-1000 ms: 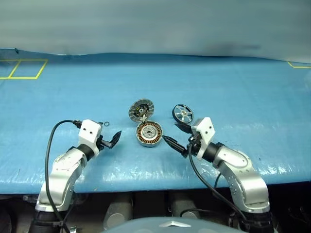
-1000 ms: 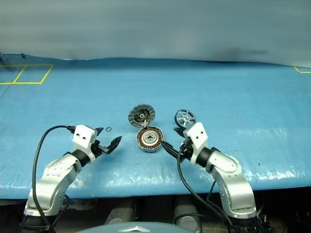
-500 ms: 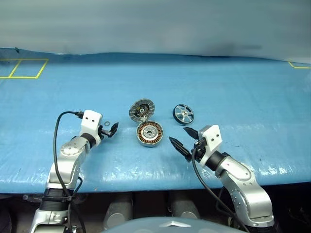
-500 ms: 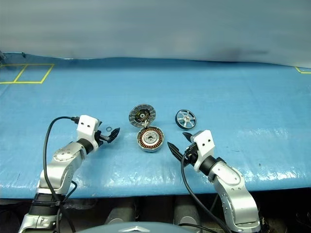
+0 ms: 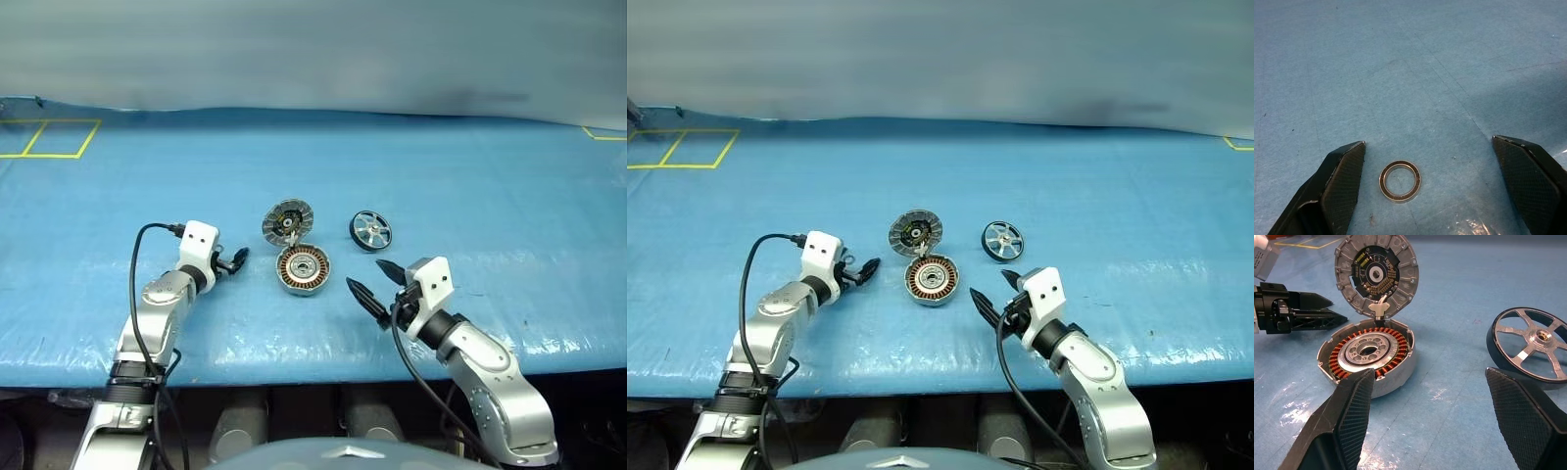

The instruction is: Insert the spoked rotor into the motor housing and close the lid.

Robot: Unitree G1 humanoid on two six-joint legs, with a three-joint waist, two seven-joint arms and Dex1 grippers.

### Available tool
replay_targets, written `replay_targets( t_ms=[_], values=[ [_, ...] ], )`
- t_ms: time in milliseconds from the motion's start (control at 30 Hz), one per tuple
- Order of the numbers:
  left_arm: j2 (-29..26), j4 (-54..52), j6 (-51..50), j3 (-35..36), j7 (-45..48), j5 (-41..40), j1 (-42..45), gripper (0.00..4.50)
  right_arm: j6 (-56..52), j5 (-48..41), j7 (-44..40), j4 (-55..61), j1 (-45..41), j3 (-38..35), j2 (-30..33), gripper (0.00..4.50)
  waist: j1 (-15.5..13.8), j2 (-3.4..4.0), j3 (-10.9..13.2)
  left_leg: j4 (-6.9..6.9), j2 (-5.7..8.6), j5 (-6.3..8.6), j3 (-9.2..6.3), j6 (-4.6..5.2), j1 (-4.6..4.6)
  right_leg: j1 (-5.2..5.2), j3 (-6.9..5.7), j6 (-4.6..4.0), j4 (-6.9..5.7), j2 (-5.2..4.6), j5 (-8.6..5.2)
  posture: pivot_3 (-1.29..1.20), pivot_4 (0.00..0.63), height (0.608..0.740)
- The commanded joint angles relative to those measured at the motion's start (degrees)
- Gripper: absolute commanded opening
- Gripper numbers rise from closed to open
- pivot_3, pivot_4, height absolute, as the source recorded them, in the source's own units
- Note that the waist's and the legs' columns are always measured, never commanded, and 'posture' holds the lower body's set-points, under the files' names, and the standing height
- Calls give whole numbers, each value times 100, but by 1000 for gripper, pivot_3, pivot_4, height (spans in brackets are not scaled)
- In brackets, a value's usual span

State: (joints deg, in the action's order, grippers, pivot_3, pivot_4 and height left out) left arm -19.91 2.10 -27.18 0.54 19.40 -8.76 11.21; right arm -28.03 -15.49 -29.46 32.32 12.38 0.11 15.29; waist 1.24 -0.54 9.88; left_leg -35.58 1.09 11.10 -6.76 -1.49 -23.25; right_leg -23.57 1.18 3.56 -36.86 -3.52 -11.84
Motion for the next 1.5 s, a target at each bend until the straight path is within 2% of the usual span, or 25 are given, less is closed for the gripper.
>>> replay_targets(
  t_ms=[33,233,300,567,800,1100,1500],
  values=[
    [-107,-93,-221,10,-1,99,-229,2998,108,-151,98,257,16,-72,31,3837,14,2,-2,0,0,0,0,0,0,0,0,0,0,0,0,0,150,740],
    [-241,-597,-482,81,-8,81,-667,923,87,-262,198,288,25,-114,100,3837,47,8,-6,9,-3,1,3,0,3,-2,2,-1,1,0,-1,0,150,740],
    [-258,-746,-547,93,-22,78,-778,651,78,-288,208,290,11,-86,132,3837,53,12,-8,9,-6,1,5,0,6,-1,2,-2,0,1,-1,0,150,740],
    [-448,-1894,-989,-104,362,-162,-1089,651,21,-355,278,370,63,-80,158,3837,45,12,-8,11,-7,3,7,-2,1,-7,2,-5,3,-1,-3,0,150,740],
    [-688,-2580,-1277,-728,1388,-664,-468,651,29,-417,304,378,68,-61,227,3837,-9,4,-3,-3,-4,2,3,-2,-28,-24,-2,-4,5,-1,-2,0,150,740],
    [-713,-2312,-1189,-1335,1982,-764,334,651,604,-369,-24,222,262,245,366,3837,25,4,-3,6,-7,3,5,-1,-26,-26,-3,-5,6,3,-3,0,150,740],
    [-594,-1452,-799,-1905,2173,-360,841,651,1095,-71,-396,-515,381,770,589,3837,20,0,-1,-3,-6,3,5,1,-26,-21,-3,-3,6,3,-2,0,150,740]
  ],
)
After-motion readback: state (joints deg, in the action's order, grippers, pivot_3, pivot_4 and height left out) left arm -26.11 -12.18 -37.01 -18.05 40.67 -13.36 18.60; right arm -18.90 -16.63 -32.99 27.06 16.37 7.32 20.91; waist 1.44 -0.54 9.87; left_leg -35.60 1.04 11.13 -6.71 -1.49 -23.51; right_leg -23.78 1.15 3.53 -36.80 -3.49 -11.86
